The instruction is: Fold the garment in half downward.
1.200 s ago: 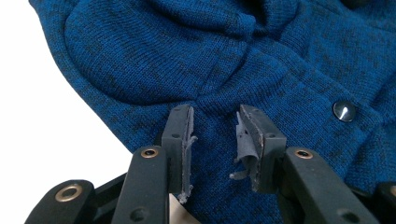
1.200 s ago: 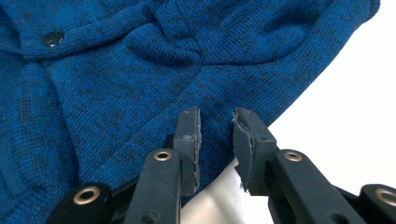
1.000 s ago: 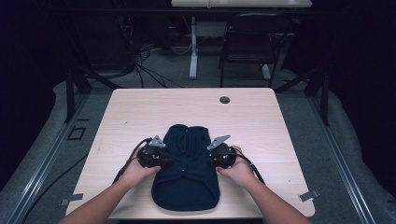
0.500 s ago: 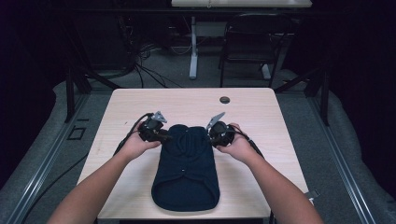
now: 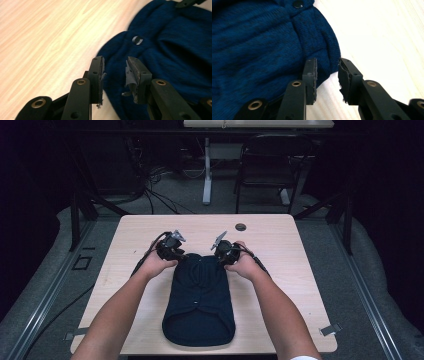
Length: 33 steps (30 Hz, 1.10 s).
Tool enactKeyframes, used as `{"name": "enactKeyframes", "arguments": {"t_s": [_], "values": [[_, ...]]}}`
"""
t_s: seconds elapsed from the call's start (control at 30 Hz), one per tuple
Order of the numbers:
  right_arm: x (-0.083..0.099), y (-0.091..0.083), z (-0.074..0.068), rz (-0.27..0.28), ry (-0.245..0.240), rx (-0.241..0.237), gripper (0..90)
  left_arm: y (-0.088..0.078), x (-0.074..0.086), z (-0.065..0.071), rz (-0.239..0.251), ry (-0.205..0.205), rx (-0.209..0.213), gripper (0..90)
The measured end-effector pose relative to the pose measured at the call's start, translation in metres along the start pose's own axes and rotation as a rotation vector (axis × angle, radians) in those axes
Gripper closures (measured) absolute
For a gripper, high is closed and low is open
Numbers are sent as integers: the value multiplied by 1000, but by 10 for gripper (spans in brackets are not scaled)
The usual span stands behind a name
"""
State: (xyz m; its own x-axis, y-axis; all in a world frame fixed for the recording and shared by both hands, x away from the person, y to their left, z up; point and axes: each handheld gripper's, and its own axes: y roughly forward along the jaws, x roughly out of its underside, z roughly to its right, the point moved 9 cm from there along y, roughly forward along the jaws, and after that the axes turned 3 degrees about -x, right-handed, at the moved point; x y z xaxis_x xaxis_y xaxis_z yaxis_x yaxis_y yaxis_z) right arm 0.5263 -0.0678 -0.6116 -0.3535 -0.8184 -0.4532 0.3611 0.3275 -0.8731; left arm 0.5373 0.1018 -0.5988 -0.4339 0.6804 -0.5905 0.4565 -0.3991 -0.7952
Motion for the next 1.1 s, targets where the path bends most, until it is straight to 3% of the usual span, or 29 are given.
{"name": "enactKeyframes", "arguments": {"t_s": [0.13, 0.23, 0.37, 0.6, 0.73, 0.87, 0.97, 1.1], "values": [[-2, 2, 8, -3, 1, 26, 644, 5, 3, -9, -8, -17, -32, 638], [-5, 2, 16, 0, 21, 41, 649, 10, 4, -10, -5, -41, -31, 638], [-6, 6, 18, -7, 31, 37, 651, 18, 6, -8, -18, -29, -33, 631], [-7, 13, 16, 0, 52, 12, 658, 26, 9, -7, -36, -22, -30, 605], [-13, 8, 12, 53, 69, -35, 642, 29, 11, -5, -44, -11, -35, 605], [-6, 19, 8, -24, 29, -20, 627, 31, 12, -2, -54, -4, -27, 622], [-5, 22, 7, -43, 23, -6, 635, 31, 13, -1, -54, -11, -20, 679], [-3, 22, 3, -52, 43, -39, 754, 30, 14, -1, -53, -18, -15, 732]]}}
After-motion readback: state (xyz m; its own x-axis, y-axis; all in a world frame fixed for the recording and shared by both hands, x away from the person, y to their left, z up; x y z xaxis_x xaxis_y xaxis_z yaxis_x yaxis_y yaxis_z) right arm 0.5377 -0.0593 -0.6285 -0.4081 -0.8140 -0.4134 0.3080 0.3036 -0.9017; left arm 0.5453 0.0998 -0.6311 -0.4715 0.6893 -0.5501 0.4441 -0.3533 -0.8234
